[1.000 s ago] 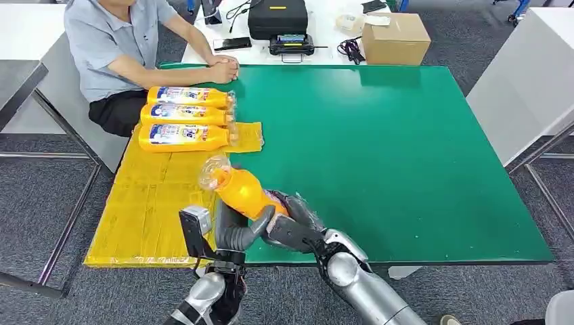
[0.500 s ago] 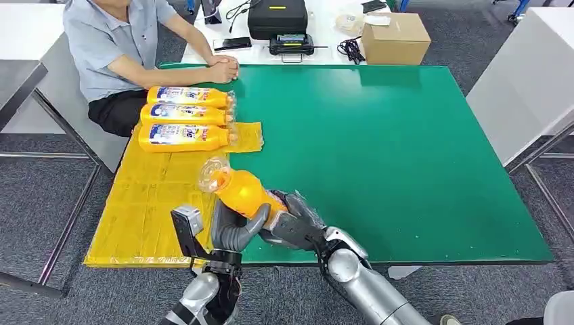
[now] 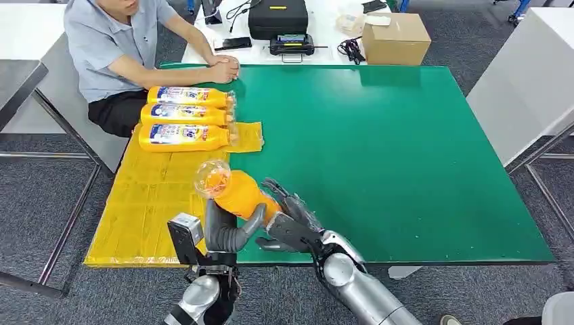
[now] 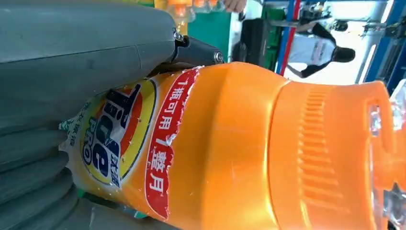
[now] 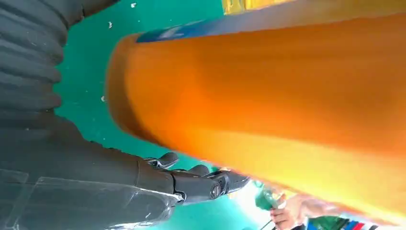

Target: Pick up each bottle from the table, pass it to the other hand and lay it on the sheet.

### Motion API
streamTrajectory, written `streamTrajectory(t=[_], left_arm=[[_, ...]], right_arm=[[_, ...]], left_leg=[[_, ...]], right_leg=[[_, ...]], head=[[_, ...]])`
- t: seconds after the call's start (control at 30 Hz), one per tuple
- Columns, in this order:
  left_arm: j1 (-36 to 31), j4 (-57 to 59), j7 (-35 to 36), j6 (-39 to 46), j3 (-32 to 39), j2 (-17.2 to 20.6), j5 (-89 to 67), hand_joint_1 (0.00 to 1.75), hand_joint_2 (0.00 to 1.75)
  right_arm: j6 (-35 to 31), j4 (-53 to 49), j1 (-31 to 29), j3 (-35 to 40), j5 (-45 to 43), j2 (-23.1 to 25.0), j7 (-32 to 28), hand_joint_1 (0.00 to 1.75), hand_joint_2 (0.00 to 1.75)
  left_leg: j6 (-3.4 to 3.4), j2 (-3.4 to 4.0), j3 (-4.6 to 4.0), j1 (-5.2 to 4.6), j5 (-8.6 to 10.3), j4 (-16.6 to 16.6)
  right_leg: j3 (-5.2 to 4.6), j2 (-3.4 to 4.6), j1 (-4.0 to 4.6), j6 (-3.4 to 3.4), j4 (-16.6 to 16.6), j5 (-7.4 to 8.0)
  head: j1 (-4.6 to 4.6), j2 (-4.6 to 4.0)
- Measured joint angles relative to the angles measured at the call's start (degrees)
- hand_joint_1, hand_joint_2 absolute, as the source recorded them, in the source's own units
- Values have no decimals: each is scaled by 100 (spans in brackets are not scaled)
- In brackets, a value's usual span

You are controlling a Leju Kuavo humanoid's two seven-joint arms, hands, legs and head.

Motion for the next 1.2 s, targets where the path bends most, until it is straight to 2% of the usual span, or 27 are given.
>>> streamTrajectory(t=[0.07,0.1,0.13,0.17,0.2,0.23,0.27,0.3,0.33,0.37,0.4,0.43,0.5,0.57,0.7,0.8,0.93,1.2], left_arm=[[0,-7,-4,33,7,2,-29,175,175],[0,-9,-15,70,11,2,-59,168,175],[1,-11,-35,142,24,2,-131,154,175],[3,-22,-48,221,48,2,-206,126,175],[4,-41,-57,330,76,2,-325,51,175],[4,-48,-59,455,107,2,-490,31,175],[6,-50,-57,613,131,2,-729,38,175],[13,-48,-20,734,165,2,-1098,65,175],[33,-42,95,789,311,-35,-1776,65,175],[48,-24,207,803,479,-87,-2410,150,175],[62,28,343,820,844,-200,-3712,155,175],[64,70,419,826,1165,-285,-5006,175,175],[61,166,474,851,1758,-369,-7461,175,175],[41,243,713,870,2154,-437,-8683,175,175],[-11,365,1211,857,2556,-463,-8610,175,175],[-38,400,1475,859,2776,-463,-9079,175,175],[-150,558,2166,859,2854,-354,-9770,175,175],[-345,977,2328,859,2916,-203,-9501,175,175]], right_arm=[[-24,29,20,-2,7,2,0,0,175],[-35,39,27,-4,15,4,0,0,175],[-63,52,39,-11,46,9,-2,0,175],[-96,59,52,-22,61,13,-2,0,175],[-140,70,70,-44,96,15,-7,0,175],[-175,74,94,-66,125,15,-18,0,175],[-214,85,119,-94,160,15,-28,0,175],[-238,96,144,-122,184,15,-43,0,175],[-251,111,169,-162,216,17,-81,0,175],[-251,122,181,-188,249,17,-111,0,175],[-243,144,191,-236,295,30,-159,0,175],[-223,162,193,-280,315,46,-188,0,175],[-212,192,191,-345,352,92,-216,0,175],[-159,241,213,-385,385,105,-219,0,175],[-101,286,224,-468,394,195,-260,0,175],[-50,302,222,-522,398,214,-282,0,175],[31,337,185,-571,398,278,-310,0,175],[74,359,175,-597,380,304,-330,0,175]], left_leg=[[0,0,0,0,0,0],[0,0,0,0,0,0],[0,0,0,0,0,0],[0,0,0,0,0,0],[0,0,0,0,0,0],[0,0,0,0,0,0],[0,-1,0,0,0,0],[0,-1,-1,0,0,0],[0,0,-1,0,0,0],[0,0,-1,0,0,0],[0,1,-1,0,0,0],[0,3,0,0,0,0],[0,4,3,0,0,0],[0,-1,1,0,0,0],[0,20,4,1,1,0],[1,-2,-1,2,4,0],[1,4,-4,1,4,0],[1,2,-4,1,4,0]], right_leg=[[0,0,0,0,0,0],[0,0,0,0,0,0],[0,0,0,0,0,0],[0,0,0,0,0,0],[0,0,0,0,0,0],[0,0,0,0,0,0],[0,0,0,0,0,0],[0,0,0,0,0,0],[0,0,0,0,1,0],[0,0,0,0,1,0],[0,1,0,0,1,0],[0,2,0,0,0,0],[1,2,0,0,0,0],[1,-1,0,0,0,0],[-5,7,1,-1,3,3],[-5,-4,1,-2,4,1],[-7,0,0,-2,5,2],[-7,0,0,-1,4,2]], head=[[2,0],[2,0],[2,0],[2,0],[0,0],[2,0],[2,0],[2,0],[0,0],[0,0],[4,0],[4,0],[2,0],[4,0],[-4,0],[2,0],[2,0],[2,0]])
